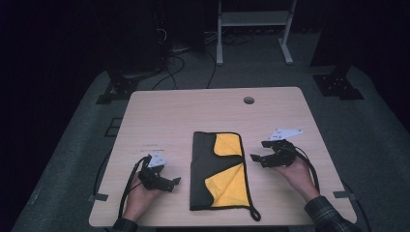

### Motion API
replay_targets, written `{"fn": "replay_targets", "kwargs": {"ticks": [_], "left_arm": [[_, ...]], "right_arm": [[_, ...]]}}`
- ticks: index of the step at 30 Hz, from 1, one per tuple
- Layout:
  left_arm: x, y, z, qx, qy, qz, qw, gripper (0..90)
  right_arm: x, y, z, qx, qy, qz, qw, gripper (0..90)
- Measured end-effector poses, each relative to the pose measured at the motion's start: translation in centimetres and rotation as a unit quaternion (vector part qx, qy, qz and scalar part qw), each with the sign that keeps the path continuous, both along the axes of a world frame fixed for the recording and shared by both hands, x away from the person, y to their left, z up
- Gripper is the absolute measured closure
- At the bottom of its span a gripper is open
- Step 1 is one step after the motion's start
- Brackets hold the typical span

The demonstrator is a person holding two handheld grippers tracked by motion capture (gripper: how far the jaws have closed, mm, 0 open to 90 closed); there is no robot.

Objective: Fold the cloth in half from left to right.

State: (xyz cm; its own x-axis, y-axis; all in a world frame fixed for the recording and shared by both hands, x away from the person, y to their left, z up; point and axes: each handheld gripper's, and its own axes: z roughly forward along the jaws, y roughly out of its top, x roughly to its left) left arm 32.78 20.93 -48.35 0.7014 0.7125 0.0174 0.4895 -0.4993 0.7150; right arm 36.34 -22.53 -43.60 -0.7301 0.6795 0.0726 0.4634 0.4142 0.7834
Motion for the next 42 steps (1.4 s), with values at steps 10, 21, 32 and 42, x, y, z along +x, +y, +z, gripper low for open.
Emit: {"fn": "replay_targets", "kwargs": {"ticks": [10,21,32,42], "left_arm": [[0.0,0.0,0.0,0.002,0.003,0.0,1.0,0.0],[0.1,0.1,0.0,-0.001,0.001,-0.006,1.0,0.0],[0.1,0.1,0.0,0.0,0.002,-0.011,0.9999,0.0],[0.3,0.4,0.0,0.003,0.002,-0.018,0.9998,0.0]], "right_arm": [[0.8,2.9,0.3,0.006,0.0,0.035,0.9994,37.1],[1.7,6.4,0.5,-0.004,-0.011,0.069,0.9975,50.4],[2.6,9.6,0.4,-0.008,-0.008,0.092,0.9957,57.2],[4.0,12.0,-1.3,-0.029,0.017,0.109,0.9935,60.9]]}}
